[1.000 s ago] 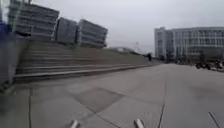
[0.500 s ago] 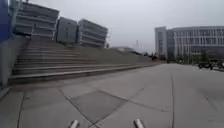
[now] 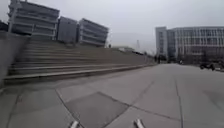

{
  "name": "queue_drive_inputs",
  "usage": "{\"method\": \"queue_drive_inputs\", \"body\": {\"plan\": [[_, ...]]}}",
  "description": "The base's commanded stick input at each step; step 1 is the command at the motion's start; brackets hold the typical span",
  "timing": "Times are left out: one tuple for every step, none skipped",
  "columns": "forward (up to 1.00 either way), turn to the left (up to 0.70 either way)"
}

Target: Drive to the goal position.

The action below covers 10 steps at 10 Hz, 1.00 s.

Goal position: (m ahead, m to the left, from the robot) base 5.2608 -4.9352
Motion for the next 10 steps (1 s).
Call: {"method": "queue_drive_inputs", "body": {"plan": [[0.38,0.0],[0.43,0.0],[0.48,0.0],[0.48,0.0],[0.47,0.0],[0.48,0.0],[0.47,0.0],[0.47,0.0],[0.47,0.0],[0.47,0.0]]}}
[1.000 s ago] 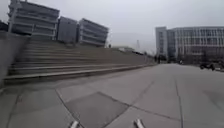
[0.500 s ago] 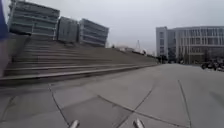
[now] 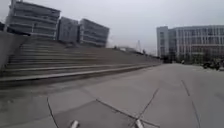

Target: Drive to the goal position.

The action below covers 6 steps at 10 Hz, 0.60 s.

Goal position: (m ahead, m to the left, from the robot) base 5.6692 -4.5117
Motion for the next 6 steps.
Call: {"method": "queue_drive_inputs", "body": {"plan": [[0.47,0.0],[0.47,0.0],[0.47,0.0],[0.47,0.0],[0.47,0.0],[0.47,0.0]]}}
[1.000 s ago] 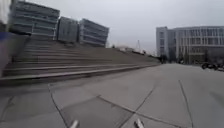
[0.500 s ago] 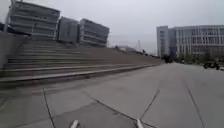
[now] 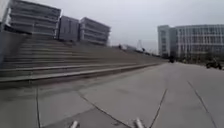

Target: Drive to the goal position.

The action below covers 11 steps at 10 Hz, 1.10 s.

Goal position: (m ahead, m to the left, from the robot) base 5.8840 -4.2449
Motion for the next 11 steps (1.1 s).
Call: {"method": "queue_drive_inputs", "body": {"plan": [[0.01,-0.31],[0.0,-0.39],[0.0,-0.46],[0.0,-0.48],[0.0,-0.48],[0.0,-0.48],[0.0,-0.47],[0.0,-0.46],[0.0,-0.46],[0.0,-0.46],[0.0,-0.46]]}}
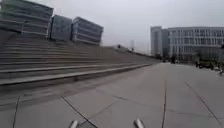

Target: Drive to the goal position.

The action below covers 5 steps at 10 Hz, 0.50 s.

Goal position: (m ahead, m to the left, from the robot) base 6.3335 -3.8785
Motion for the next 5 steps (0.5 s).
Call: {"method": "queue_drive_inputs", "body": {"plan": [[0.0,-0.46],[0.0,-0.45],[0.0,-0.42],[0.0,-0.42],[0.0,-0.42]]}}
